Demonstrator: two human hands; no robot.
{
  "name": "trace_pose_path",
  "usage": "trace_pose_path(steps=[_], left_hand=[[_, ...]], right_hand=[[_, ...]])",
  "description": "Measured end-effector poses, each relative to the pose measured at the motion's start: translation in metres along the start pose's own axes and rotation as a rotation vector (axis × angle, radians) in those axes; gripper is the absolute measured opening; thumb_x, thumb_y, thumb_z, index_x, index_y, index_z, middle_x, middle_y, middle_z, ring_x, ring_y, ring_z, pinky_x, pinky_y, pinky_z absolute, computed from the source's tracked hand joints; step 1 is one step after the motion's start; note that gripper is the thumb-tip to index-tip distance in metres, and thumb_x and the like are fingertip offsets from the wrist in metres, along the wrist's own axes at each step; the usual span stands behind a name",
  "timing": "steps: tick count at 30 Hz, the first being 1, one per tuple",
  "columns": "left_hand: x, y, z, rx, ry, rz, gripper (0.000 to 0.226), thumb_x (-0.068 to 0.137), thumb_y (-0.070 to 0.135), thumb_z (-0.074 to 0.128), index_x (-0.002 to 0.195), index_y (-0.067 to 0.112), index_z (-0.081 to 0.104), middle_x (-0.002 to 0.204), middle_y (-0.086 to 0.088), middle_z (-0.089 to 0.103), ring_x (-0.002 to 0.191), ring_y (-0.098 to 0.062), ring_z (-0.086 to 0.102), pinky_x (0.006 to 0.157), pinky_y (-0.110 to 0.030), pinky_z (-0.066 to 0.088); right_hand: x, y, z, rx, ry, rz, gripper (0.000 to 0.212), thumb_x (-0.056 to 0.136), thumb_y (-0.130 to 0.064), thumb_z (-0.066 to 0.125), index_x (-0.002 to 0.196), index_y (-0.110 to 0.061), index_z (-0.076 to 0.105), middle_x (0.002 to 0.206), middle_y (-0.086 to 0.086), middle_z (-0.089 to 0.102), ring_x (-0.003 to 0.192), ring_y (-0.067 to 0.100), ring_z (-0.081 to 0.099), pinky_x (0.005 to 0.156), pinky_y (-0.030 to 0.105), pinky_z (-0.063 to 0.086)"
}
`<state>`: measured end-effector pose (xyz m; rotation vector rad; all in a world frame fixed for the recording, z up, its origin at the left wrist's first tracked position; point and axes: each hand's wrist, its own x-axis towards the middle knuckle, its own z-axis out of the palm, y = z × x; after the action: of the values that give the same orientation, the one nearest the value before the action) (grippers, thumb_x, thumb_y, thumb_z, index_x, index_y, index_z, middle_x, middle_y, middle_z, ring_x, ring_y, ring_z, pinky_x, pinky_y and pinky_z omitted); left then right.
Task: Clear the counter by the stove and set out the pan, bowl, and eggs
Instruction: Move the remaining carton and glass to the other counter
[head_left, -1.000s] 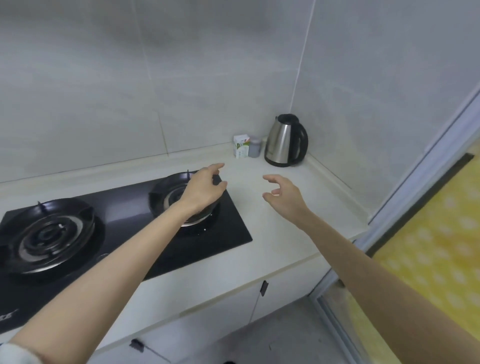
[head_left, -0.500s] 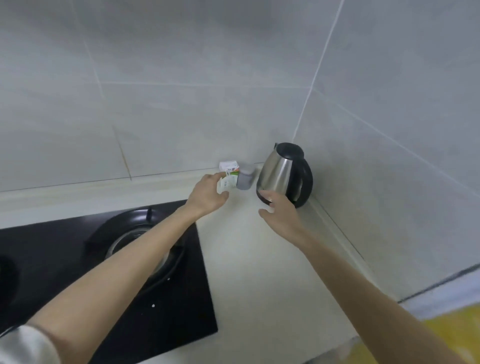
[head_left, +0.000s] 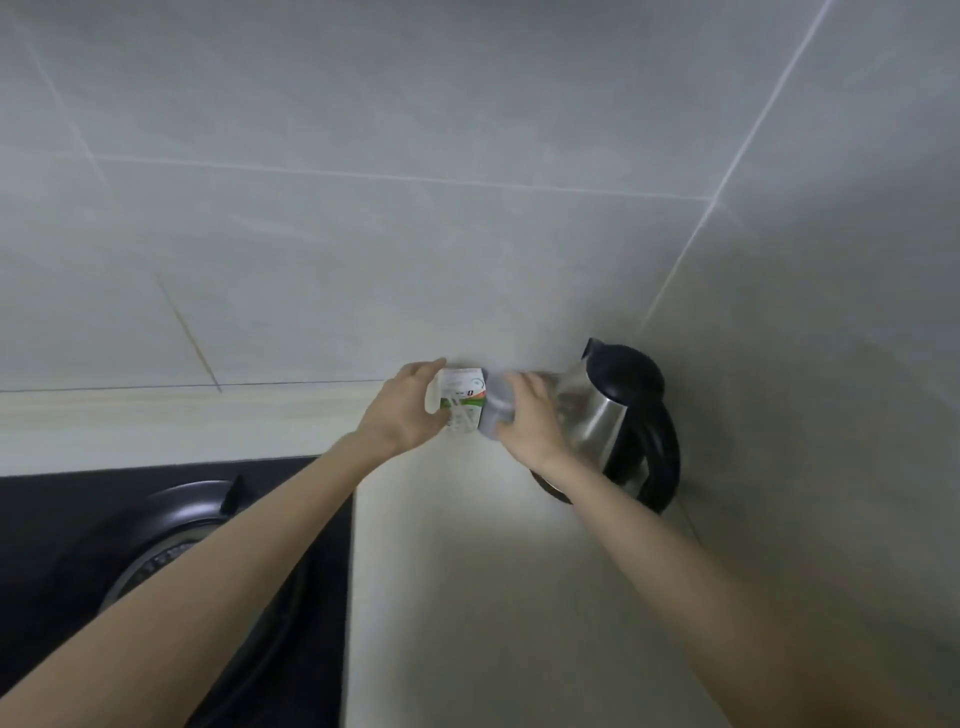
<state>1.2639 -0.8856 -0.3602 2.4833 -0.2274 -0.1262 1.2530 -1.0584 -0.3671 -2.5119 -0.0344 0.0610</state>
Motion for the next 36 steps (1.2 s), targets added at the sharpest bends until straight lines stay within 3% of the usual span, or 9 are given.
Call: trace_pose_path(steps=[5, 8, 14, 17, 22, 27, 36], left_hand=[[0.055, -0.005, 0.030, 0.057, -0.090, -0.038, 0.074, 0.081, 0.016, 0.066, 0.146, 0.024, 0.031, 0.150, -0.003, 0.032, 0.131, -0.029, 0.040, 0.108, -0.036, 0.035], [0.076, -0.013, 0.048, 0.046, -0.093, -0.045, 0.069, 0.079, 0.010, 0.065, 0.142, 0.023, 0.039, 0.143, -0.005, 0.039, 0.124, -0.030, 0.046, 0.103, -0.038, 0.039], [0.078, -0.019, 0.058, -0.069, 0.083, -0.064, 0.050, 0.076, 0.010, 0.070, 0.123, 0.023, 0.060, 0.115, -0.002, 0.054, 0.102, -0.020, 0.058, 0.080, -0.013, 0.035], [0.063, -0.016, 0.054, -0.047, 0.114, -0.099, 0.048, 0.077, 0.017, 0.073, 0.123, 0.024, 0.061, 0.101, 0.002, 0.052, 0.097, -0.017, 0.056, 0.075, -0.012, 0.032], [0.018, -0.021, 0.034, -0.015, 0.169, -0.204, 0.044, 0.076, 0.030, 0.074, 0.118, 0.024, 0.062, 0.106, -0.002, 0.058, 0.095, -0.021, 0.059, 0.078, -0.025, 0.041], [-0.041, -0.022, -0.008, -0.007, 0.307, -0.273, 0.045, 0.075, 0.034, 0.073, 0.118, 0.025, 0.063, 0.106, 0.002, 0.060, 0.095, -0.019, 0.061, 0.079, -0.026, 0.043], [-0.228, -0.038, -0.116, 0.053, 0.600, -0.459, 0.048, 0.078, 0.039, 0.069, 0.123, 0.027, 0.059, 0.112, 0.007, 0.059, 0.096, -0.016, 0.061, 0.083, -0.031, 0.048]], right_hand=[[0.062, 0.017, 0.018, -0.144, -0.134, -0.006, 0.056, 0.084, -0.014, 0.061, 0.135, -0.004, 0.038, 0.142, 0.015, 0.034, 0.135, 0.032, 0.028, 0.108, 0.031, 0.021], [0.084, 0.029, 0.035, -0.271, -0.119, 0.009, 0.053, 0.082, -0.020, 0.064, 0.129, -0.009, 0.042, 0.136, 0.015, 0.040, 0.126, 0.035, 0.036, 0.104, 0.038, 0.033], [0.089, 0.041, 0.047, -0.421, -0.021, -0.037, 0.052, 0.083, -0.023, 0.064, 0.129, -0.016, 0.042, 0.131, 0.012, 0.041, 0.117, 0.035, 0.041, 0.096, 0.038, 0.039], [0.080, 0.038, 0.044, -0.393, -0.077, -0.079, 0.052, 0.084, -0.029, 0.063, 0.130, -0.018, 0.042, 0.131, 0.010, 0.043, 0.119, 0.034, 0.039, 0.096, 0.037, 0.038], [0.048, 0.014, 0.029, -0.339, -0.085, -0.242, 0.055, 0.086, -0.029, 0.058, 0.137, -0.017, 0.039, 0.131, 0.007, 0.046, 0.117, 0.030, 0.038, 0.098, 0.032, 0.030], [0.019, -0.034, 0.021, -0.208, -0.073, -0.340, 0.060, 0.084, -0.035, 0.060, 0.139, -0.020, 0.040, 0.131, 0.006, 0.049, 0.118, 0.030, 0.038, 0.098, 0.031, 0.030], [-0.084, -0.190, 0.043, -0.103, -0.177, -0.755, 0.065, 0.083, -0.037, 0.064, 0.141, -0.023, 0.037, 0.133, 0.002, 0.048, 0.118, 0.026, 0.037, 0.094, 0.031, 0.037]])
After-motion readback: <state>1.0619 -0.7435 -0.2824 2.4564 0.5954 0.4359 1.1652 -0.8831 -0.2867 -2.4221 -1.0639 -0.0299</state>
